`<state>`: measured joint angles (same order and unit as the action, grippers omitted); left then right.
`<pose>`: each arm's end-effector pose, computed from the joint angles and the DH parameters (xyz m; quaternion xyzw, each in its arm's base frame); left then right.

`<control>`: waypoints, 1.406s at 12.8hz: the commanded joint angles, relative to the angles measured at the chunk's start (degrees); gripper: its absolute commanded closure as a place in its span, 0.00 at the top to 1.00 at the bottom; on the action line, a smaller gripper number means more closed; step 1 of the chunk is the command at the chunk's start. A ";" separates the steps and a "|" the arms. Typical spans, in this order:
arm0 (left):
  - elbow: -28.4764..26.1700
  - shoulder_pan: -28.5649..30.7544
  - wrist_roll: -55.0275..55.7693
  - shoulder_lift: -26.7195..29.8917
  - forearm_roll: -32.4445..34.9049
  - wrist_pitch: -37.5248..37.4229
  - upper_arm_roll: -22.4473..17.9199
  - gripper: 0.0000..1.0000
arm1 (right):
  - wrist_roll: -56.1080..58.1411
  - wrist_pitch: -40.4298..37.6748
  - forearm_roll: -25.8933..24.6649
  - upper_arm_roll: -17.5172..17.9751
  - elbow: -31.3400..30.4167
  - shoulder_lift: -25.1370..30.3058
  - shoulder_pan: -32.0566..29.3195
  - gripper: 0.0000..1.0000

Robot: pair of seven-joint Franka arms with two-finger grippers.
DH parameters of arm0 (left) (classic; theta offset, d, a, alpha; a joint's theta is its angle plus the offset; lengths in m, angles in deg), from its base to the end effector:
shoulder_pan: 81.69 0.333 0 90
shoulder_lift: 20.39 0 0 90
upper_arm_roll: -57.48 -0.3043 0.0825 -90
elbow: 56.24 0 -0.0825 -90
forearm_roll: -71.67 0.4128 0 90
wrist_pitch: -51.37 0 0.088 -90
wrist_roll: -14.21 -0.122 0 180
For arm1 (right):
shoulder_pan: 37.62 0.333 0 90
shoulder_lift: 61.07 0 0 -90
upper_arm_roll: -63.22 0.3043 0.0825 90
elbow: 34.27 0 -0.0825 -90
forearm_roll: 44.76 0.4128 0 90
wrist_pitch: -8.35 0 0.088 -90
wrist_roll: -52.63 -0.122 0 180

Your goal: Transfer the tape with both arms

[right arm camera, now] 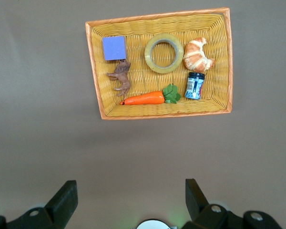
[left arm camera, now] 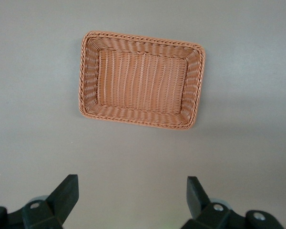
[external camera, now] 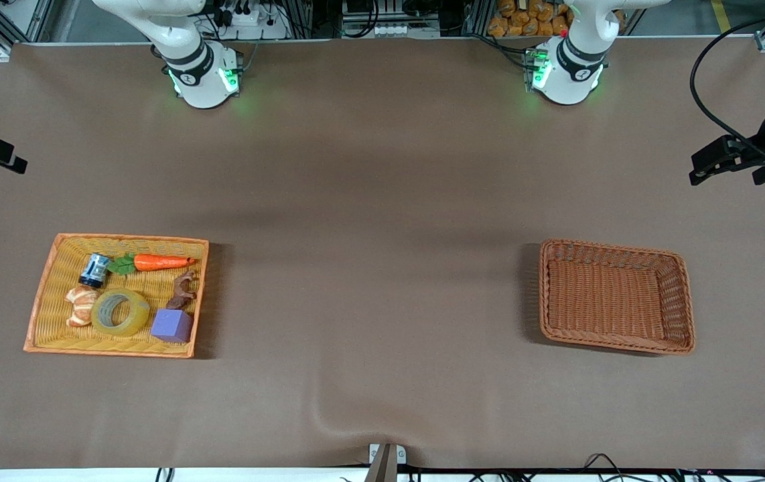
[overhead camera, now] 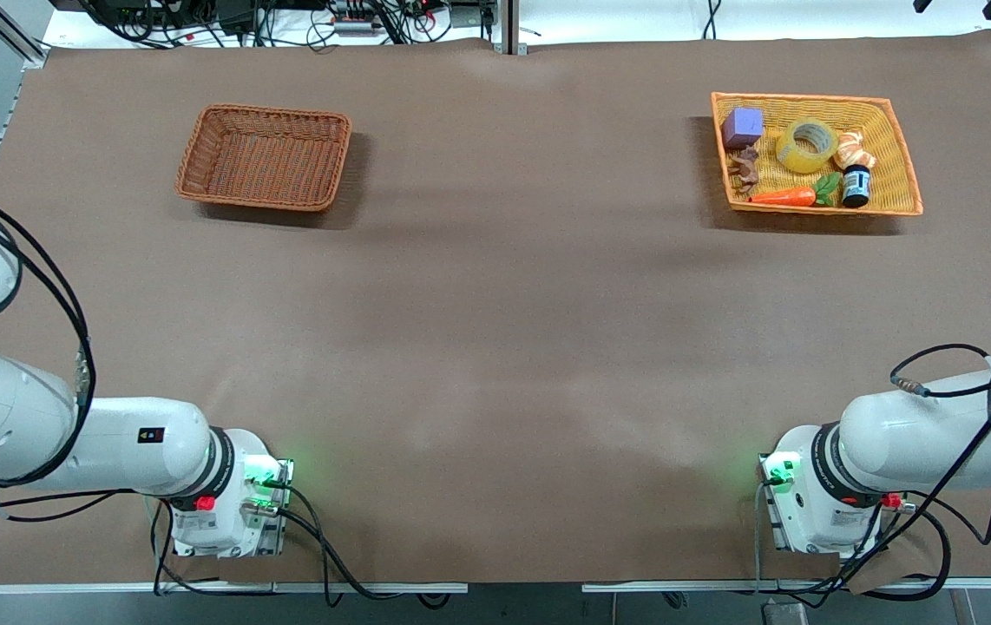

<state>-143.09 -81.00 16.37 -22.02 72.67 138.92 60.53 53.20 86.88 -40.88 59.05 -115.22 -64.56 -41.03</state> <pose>0.5872 -0.0216 0.6049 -0.9999 0.0014 0.0078 0.0083 0.5750 -0.0658 0.6238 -0.9966 0.0561 0.0491 0.0348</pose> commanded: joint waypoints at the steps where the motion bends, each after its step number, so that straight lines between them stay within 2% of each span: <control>1: 0.80 0.46 -1.46 -0.04 0.41 -0.28 0.38 1.00 | -0.12 0.48 0.33 0.31 -0.52 0.32 -0.19 1.00; 10: 0.71 0.37 -1.46 -0.13 0.32 -0.28 0.47 1.00 | 0.49 2.33 0.16 -0.05 -0.09 -3.10 -1.33 1.00; 13: 0.71 -0.24 -1.20 -0.57 0.23 -0.28 0.55 1.00 | -0.12 3.20 0.16 0.22 0.35 -7.49 -0.11 1.00; 15: 0.71 -0.24 -1.19 -0.66 0.32 -0.28 0.64 1.00 | 0.14 8.45 0.86 0.22 0.27 -10.21 -0.19 1.00; 18: 0.36 0.46 -1.37 -1.62 0.23 -0.28 0.47 1.00 | 9.06 13.03 1.12 0.31 0.44 -18.02 -0.02 1.00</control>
<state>-143.17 -81.16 16.29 -22.57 72.67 138.92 60.93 56.93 97.84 -40.86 59.15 -116.17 -77.58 -40.93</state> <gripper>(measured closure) 0.000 0.000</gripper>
